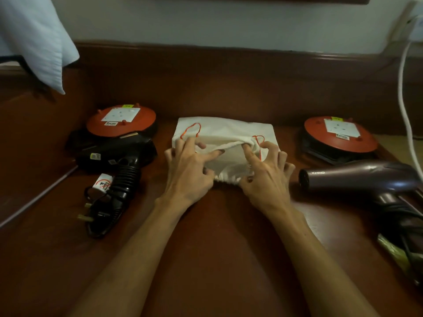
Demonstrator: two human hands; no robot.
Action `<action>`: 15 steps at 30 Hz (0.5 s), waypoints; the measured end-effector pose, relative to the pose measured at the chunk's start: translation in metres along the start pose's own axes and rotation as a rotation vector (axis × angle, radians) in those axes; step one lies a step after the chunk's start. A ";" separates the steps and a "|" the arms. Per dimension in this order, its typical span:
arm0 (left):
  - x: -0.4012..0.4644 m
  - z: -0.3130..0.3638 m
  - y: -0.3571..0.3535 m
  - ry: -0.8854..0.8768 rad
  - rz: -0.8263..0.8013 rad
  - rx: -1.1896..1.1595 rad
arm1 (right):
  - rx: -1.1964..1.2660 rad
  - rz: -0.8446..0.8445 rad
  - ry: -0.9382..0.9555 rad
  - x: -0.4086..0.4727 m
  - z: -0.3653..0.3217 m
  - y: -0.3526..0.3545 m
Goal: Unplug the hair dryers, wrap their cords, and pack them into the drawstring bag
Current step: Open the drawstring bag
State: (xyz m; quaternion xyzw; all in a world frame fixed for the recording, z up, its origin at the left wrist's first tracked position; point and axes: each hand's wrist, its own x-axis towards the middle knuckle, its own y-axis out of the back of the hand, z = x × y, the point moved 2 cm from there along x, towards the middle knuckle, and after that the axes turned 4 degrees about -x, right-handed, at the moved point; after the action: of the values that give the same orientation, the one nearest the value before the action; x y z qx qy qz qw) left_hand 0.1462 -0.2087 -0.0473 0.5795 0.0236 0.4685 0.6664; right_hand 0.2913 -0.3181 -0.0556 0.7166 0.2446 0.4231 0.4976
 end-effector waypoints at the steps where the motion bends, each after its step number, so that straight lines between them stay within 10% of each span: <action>1: 0.001 -0.004 0.003 0.048 0.064 0.002 | 0.012 0.054 0.018 0.000 0.002 0.002; 15: 0.000 -0.046 0.029 0.172 -0.059 -0.170 | 0.135 0.161 -0.024 0.002 0.034 0.014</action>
State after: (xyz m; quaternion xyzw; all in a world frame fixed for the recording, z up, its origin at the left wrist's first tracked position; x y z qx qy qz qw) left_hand 0.1026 -0.1778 -0.0398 0.4776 0.0578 0.4969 0.7223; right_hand 0.3203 -0.3389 -0.0472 0.7711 0.2082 0.4354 0.4154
